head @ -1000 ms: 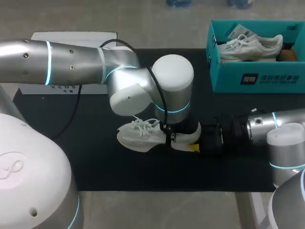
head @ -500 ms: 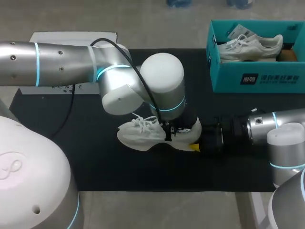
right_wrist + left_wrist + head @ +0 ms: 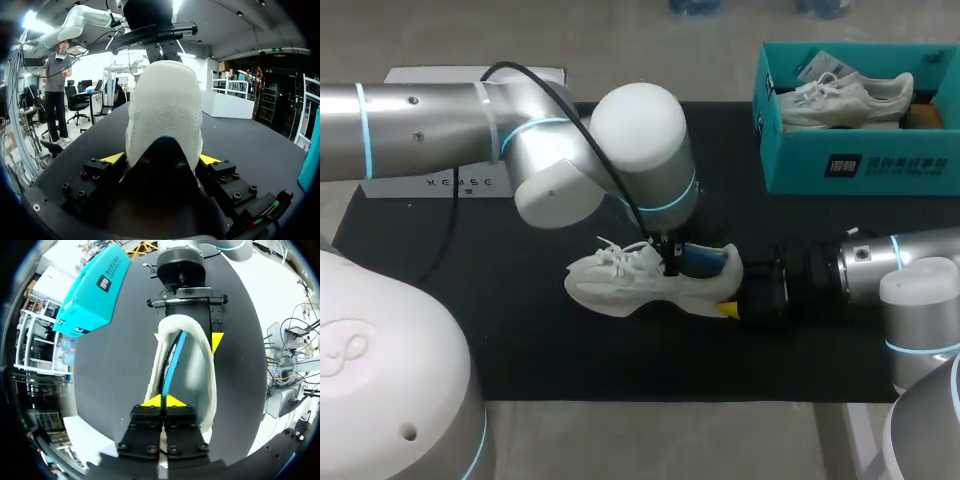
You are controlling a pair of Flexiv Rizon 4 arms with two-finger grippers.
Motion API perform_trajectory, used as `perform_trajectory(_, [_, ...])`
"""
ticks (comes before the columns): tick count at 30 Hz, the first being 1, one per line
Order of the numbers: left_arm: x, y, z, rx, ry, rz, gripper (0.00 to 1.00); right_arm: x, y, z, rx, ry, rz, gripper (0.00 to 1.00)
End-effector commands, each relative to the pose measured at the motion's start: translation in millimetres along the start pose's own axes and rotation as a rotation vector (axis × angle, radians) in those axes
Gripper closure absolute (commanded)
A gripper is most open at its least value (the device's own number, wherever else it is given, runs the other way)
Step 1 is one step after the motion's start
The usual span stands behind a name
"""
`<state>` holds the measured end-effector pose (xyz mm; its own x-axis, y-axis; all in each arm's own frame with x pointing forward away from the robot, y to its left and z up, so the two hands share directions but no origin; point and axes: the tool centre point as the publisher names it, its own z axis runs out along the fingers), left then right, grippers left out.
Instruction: Take the shoe out of the shoebox, open the shoe tongue, remove and reinsert the insole, then place the shoe into the shoebox
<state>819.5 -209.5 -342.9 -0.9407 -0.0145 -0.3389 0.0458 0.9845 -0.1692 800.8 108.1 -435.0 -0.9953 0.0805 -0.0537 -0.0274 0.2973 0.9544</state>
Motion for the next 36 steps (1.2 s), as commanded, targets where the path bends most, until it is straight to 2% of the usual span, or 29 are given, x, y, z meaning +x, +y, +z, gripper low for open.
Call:
perform_trajectory(1, [-7.5, 11.8, -22.2, 0.025, -0.007, -0.007, 1.0, 2.4, -7.2, 5.6, 0.002, -0.001, 0.0, 1.0])
perform_trajectory(8, [-14.8, 18.3, -37.2, 0.055, -0.004, -0.043, 1.0, 2.4, -7.2, 5.6, 0.002, -0.001, 0.0, 1.0])
perform_trajectory(12, [-10.8, 17.5, -45.2, 0.08, 0.012, -0.04, 1.0, 2.4, -7.2, 5.6, 0.002, -0.001, 0.0, 1.0])
perform_trajectory(26, [32.1, -21.5, -51.3, 0.119, 0.037, 0.03, 1.0, 2.4, -7.2, 5.6, 0.002, -0.001, 0.0, 1.0])
perform_trajectory(36, [39.9, -34.6, -46.9, 0.127, 0.035, 0.033, 1.0, 2.4, -7.2, 5.6, 0.002, -0.001, 0.0, 1.0])
